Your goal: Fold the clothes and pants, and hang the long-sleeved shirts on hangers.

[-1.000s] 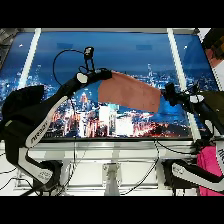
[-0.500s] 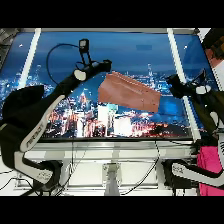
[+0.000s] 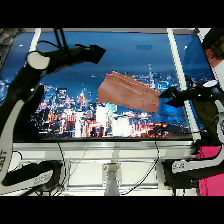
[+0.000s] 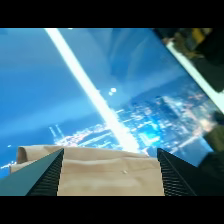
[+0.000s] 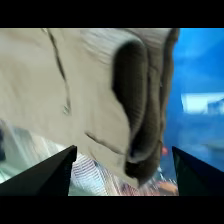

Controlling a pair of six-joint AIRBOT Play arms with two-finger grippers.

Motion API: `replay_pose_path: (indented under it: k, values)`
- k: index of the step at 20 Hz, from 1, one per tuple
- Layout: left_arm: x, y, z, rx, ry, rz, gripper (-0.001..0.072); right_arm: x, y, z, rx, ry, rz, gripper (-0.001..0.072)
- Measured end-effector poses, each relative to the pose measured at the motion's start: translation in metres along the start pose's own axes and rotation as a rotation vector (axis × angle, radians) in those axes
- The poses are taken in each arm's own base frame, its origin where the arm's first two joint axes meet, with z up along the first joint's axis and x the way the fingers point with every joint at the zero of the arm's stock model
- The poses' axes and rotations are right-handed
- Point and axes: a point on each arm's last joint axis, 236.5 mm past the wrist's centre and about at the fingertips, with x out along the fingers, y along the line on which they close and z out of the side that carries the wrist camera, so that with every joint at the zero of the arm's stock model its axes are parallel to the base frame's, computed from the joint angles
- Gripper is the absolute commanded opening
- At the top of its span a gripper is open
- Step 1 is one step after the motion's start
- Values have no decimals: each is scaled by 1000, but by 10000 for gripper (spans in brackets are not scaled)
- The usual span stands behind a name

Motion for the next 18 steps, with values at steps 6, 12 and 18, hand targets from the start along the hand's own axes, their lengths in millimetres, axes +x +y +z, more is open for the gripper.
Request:
replay_pose_path:
  k: [6,12,18]
  values:
    - [-18,-16,7,22,4,-30,653,32,-10,-9,14,115,27,698]
    - [-21,-20,6,26,10,-40,653,64,5,-21,-5,201,58,430]
    - [-21,-20,6,26,12,-41,652,65,16,-3,-68,145,17,7]
